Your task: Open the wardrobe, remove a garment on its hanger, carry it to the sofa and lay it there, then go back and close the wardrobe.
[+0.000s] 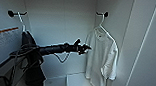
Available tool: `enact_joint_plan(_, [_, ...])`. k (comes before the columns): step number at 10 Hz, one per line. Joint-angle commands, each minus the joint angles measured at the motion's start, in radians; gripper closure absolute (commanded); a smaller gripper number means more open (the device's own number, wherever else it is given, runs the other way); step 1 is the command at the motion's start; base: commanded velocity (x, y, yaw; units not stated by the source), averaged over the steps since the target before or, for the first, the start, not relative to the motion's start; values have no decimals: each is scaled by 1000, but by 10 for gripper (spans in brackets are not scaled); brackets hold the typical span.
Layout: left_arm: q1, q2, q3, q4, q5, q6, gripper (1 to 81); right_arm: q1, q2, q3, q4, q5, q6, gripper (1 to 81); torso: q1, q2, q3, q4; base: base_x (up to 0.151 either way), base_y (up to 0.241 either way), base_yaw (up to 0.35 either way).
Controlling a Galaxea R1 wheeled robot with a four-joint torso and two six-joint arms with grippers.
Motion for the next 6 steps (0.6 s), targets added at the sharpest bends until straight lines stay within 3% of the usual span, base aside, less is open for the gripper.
enact_joint_plan(1, [-237, 10, 10, -8, -82, -64, 10, 47, 3, 1, 1, -40, 6, 10, 0, 0, 0, 0, 0, 0, 0])
enact_joint_plan(6, [-324, 18, 27, -17, -203, -161, 10, 42, 8, 1, -2, -40, 4, 10, 0, 0, 0, 0, 0, 0, 0])
